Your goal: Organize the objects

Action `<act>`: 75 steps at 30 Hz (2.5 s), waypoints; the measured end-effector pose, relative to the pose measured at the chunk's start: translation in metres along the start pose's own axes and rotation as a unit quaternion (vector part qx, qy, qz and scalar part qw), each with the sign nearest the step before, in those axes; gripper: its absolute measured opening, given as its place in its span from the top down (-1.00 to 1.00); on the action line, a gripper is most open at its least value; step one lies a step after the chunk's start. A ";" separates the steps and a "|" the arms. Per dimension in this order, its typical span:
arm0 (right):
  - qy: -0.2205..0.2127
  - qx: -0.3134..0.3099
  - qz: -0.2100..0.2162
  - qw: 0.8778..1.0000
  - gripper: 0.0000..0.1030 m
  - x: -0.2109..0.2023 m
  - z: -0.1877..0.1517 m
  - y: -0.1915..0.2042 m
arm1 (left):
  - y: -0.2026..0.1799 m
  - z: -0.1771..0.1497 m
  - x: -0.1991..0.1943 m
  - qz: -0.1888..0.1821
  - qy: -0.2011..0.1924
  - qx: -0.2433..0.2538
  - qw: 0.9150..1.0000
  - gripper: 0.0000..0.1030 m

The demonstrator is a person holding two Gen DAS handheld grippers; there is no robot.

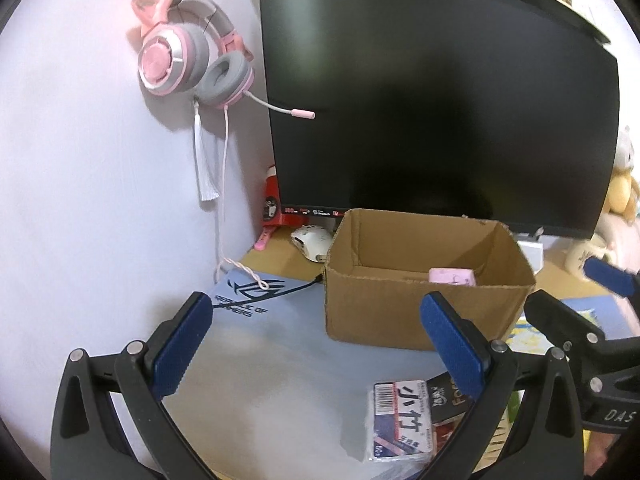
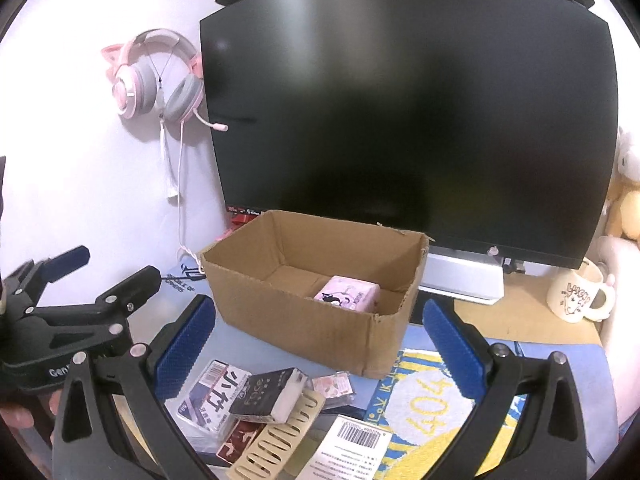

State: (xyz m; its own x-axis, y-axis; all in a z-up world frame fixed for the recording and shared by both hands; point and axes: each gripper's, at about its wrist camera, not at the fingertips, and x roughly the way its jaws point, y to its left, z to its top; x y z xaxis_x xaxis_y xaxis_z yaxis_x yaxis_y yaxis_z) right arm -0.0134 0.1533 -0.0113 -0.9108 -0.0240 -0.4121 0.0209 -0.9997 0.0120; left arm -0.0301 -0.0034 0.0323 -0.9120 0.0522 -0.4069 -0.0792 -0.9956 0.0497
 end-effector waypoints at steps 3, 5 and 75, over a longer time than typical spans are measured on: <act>0.010 -0.002 -0.010 1.000 -1.00 0.005 -0.006 0.000 | -0.005 -0.008 0.003 0.003 -0.003 0.006 1.000 -1.00; 0.016 0.008 -0.013 1.000 -1.00 0.008 -0.011 -0.003 | -0.006 -0.014 0.008 -0.002 0.007 0.005 1.000 -1.00; 0.142 0.124 0.118 0.975 -0.11 0.060 -0.053 -0.005 | -0.024 -0.094 0.068 -0.053 0.154 -0.066 0.984 -1.00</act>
State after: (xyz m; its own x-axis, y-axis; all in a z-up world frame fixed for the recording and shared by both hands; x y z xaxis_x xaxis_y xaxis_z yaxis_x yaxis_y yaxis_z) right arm -0.0461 0.1566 -0.0838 -0.7407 -0.2880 -0.6070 0.0838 -0.9360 0.3419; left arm -0.0519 0.0165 -0.0823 -0.7349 0.1507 -0.6613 -0.0961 -0.9883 -0.1184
